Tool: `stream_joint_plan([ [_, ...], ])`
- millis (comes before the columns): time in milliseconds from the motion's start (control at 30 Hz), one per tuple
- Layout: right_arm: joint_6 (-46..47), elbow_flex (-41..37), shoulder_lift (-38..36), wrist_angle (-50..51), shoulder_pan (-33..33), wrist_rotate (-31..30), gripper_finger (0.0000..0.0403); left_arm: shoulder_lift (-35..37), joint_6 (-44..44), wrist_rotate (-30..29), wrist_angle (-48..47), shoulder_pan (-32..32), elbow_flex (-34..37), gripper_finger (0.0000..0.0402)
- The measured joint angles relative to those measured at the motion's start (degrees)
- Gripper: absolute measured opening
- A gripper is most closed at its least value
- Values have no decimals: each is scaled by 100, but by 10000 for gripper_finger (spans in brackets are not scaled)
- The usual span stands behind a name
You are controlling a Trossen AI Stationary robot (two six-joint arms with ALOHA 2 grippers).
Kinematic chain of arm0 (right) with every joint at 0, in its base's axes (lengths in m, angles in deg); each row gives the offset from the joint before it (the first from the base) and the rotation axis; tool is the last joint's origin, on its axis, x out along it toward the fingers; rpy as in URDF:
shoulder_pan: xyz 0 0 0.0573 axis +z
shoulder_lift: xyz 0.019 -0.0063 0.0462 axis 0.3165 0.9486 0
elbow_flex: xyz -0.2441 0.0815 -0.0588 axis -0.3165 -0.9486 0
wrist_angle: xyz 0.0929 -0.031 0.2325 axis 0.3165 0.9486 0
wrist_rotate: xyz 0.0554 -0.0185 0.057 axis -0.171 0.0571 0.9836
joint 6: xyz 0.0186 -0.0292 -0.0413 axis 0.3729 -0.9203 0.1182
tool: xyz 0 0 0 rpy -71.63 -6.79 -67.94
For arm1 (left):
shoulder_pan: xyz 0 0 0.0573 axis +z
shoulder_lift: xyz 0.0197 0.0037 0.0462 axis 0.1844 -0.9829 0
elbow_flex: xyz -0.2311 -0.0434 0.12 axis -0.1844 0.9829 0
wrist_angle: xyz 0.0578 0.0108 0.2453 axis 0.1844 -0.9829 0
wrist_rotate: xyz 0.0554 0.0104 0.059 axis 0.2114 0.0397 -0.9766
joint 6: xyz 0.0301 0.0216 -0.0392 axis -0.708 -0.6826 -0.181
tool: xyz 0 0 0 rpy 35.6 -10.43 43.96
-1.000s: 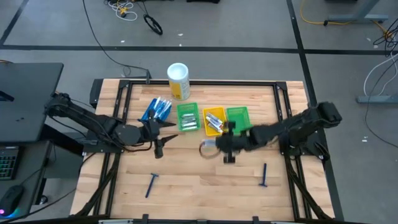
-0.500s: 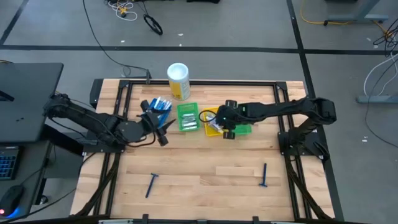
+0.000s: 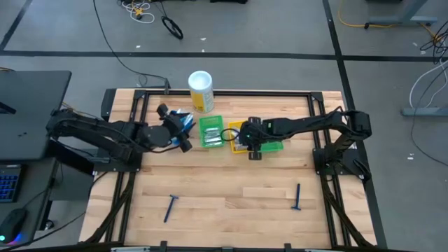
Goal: Pick & Place Travel size toiletries
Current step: Put the toothpaste into the yellow bin, then put the razor into the right green bin
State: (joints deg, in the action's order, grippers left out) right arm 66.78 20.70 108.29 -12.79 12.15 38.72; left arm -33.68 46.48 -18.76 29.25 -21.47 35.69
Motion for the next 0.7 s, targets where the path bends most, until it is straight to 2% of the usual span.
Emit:
stream_joint_plan([
  [167,222,7,-60,-14,83,-12,204,0,147,524,-96,197,0,200],
  [367,1471,9,-531,658,491,4,206,-2,153,595,-203,341,0,200],
  [500,3472,14,-933,1835,844,260,206,-2,151,592,-204,428,0,200],
  [700,7758,14,-1163,3388,1443,1653,206,-2,153,591,-250,510,0,200],
])
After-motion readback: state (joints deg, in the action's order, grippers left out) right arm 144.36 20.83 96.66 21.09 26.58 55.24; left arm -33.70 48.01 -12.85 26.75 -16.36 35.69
